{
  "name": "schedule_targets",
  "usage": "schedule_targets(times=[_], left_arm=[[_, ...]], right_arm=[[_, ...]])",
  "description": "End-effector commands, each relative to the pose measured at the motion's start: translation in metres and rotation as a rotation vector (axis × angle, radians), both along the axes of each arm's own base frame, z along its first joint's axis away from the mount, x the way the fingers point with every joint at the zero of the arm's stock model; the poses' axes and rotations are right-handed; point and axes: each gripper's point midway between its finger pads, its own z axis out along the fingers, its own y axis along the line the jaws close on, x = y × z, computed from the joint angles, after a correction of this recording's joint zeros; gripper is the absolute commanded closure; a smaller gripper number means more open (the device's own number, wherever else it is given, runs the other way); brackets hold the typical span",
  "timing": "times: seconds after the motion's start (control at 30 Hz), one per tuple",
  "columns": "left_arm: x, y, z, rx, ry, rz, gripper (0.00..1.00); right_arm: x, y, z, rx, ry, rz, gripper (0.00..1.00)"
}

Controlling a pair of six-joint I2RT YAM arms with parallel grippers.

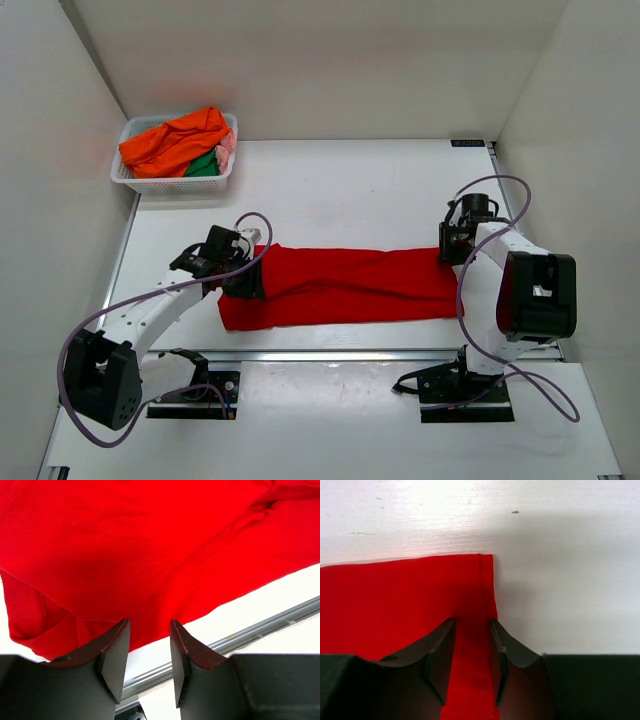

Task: Fold and stack the t-shirts
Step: Fold the other side of the tshirt into a rectangle

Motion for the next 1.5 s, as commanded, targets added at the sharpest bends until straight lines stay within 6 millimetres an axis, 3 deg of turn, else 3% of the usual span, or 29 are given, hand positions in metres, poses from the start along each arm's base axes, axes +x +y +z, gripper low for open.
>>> schedule_targets(times=[0.0,0.1,0.13,0.2,0.5,0.7,0.9,1.1,1.47], left_arm=[[0.003,-0.003,0.004,-0.022,-0.022,-0.009,0.52],[0.004,-0.003,0.004,-0.021,-0.024,-0.005,0.52],[0.002,-0.003,0.004,-0.021,-0.020,-0.009,0.51],[0.002,-0.001,0.003,-0.020,-0.016,-0.002,0.52],[0.002,-0.002,0.003,-0.024,-0.015,-0.005,0.52],[0.003,-0.002,0.005,-0.024,-0.026,-0.007,0.52],[0.001,-0.002,0.001,-0.019,-0.012,-0.005,0.51],[0.002,-0.001,0.002,-0.015,-0.022,-0.009,0.51],[0.007,-0.003,0.000,-0.019,-0.013,0.002,0.52]], right_arm=[[0.011,0.001,0.004,0.018,-0.027,0.001,0.70],[0.011,0.005,0.005,0.043,-0.020,0.007,0.97],[0.014,0.004,0.006,0.043,-0.027,0.003,1.00],[0.013,0.006,0.009,0.048,-0.031,0.008,1.00],[0.038,0.003,0.041,0.076,-0.145,-0.001,1.00],[0.034,-0.008,0.034,0.058,-0.098,-0.032,1.00],[0.034,-0.007,0.030,0.069,-0.109,-0.025,1.00],[0.052,-0.005,0.042,0.077,-0.165,-0.008,1.00],[0.077,-0.002,0.045,0.060,-0.167,0.043,1.00]])
